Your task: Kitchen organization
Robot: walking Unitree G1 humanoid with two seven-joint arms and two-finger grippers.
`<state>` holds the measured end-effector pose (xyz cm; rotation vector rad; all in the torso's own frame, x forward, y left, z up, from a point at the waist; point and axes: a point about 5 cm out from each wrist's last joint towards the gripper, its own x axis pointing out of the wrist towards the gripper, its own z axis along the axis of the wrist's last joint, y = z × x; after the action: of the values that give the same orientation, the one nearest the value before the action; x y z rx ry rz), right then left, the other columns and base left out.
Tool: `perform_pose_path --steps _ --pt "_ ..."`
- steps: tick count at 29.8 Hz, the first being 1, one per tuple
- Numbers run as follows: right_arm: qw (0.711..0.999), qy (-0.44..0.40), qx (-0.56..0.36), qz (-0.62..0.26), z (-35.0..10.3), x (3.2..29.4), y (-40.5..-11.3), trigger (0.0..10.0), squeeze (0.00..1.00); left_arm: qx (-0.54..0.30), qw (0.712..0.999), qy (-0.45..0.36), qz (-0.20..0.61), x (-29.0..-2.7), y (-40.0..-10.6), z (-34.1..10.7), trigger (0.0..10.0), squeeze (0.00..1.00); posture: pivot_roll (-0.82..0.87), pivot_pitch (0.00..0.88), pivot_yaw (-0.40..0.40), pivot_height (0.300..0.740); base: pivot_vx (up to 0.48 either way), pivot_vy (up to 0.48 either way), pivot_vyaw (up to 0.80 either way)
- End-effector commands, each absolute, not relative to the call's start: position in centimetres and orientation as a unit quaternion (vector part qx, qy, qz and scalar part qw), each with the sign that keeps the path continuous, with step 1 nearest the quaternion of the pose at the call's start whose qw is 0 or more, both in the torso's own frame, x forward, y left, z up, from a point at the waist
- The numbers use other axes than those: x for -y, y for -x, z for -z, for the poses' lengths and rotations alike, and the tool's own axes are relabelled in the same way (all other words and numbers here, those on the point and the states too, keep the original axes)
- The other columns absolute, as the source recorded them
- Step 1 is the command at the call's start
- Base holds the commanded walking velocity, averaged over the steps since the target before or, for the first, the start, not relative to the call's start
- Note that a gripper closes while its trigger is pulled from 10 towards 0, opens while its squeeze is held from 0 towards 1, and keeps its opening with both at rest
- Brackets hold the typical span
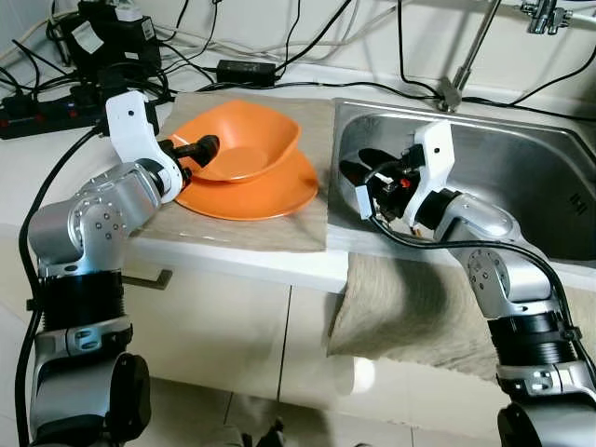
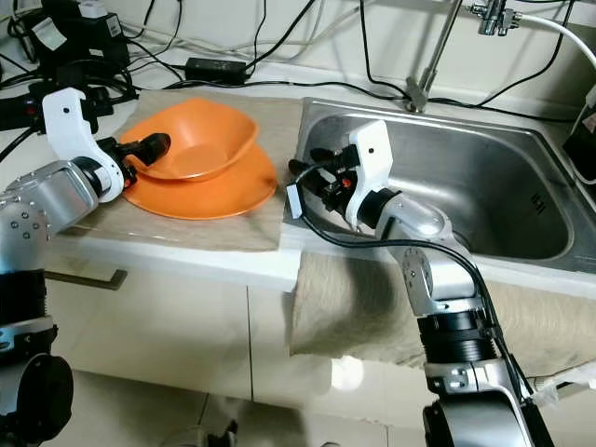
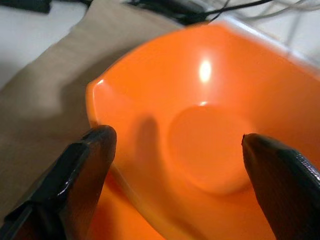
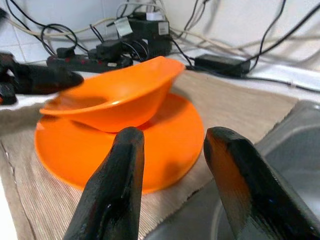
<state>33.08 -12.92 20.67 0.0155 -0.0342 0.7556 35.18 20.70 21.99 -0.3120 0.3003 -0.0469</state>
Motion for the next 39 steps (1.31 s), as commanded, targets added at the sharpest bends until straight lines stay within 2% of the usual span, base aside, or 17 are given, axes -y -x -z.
perform_pose_path --steps 1,7,12,16,18,19,24,30,39 --pt "0.93 -0.009 0.014 -0.367 -20.9 13.1 -32.9 10.0 0.0 -0.162 0.973 0.166 0.016 -20.8 -35.4 -21.9 10.0 0.0 -0.01 0.0 -0.025 0.74 0.0 0.0 0.0" --pt "0.932 -0.009 0.011 -0.363 -21.2 13.3 -32.5 10.0 0.0 -0.113 0.979 0.172 0.007 -21.3 -35.5 -23.4 10.0 0.0 -0.01 0.0 -0.028 0.74 0.0 0.0 0.0" --pt "0.934 -0.008 0.009 -0.358 -21.3 13.4 -32.5 10.0 0.0 -0.085 0.985 0.146 0.038 -20.9 -35.1 -24.8 10.0 0.0 -0.01 0.0 -0.031 0.74 0.0 0.0 0.0" --pt "0.936 0.001 0.017 -0.352 -21.3 13.4 -32.3 10.0 0.0 -0.034 0.992 0.1 0.07 -20.0 -34.6 -26.2 10.0 0.0 -0.01 0.0 -0.033 0.74 0.0 0.0 0.0" --pt "0.948 -0.009 0.059 -0.311 -22.2 13.5 -32.5 10.0 0.0 0.045 0.997 0.04 0.053 -20.0 -34.2 -27.4 10.0 0.0 -0.01 0.0 -0.032 0.74 0.0 0.0 0.0" --pt "0.961 -0.023 0.101 -0.256 -23.2 14.0 -32.6 10.0 0.0 0.101 0.994 -0.02 0.029 -19.6 -33.7 -28.2 10.0 0.0 -0.01 0.0 -0.032 0.74 0.0 0.0 0.0" --pt "0.967 -0.038 0.124 -0.22 -23.9 14.2 -32.5 10.0 0.0 0.156 0.986 -0.051 0.042 -18.2 -32.8 -29.5 10.0 0.0 0.0 0.0 -0.034 0.74 0.0 0.0 0.0" --pt "0.981 -0.006 0.083 -0.174 -22.2 13.5 -32.5 10.0 0.0 0.174 0.982 -0.06 0.051 -16.6 -32.4 -29.2 10.0 0.0 -0.01 0.0 -0.029 0.74 0.0 0.0 0.0" --pt "0.981 -0.011 0.084 -0.174 -22.2 13.3 -32.5 10.0 0.0 0.185 0.979 -0.064 0.056 -16.4 -32.4 -28.7 10.0 0.0 -0.01 0.0 -0.031 0.74 0.23 0.0 -0.66"
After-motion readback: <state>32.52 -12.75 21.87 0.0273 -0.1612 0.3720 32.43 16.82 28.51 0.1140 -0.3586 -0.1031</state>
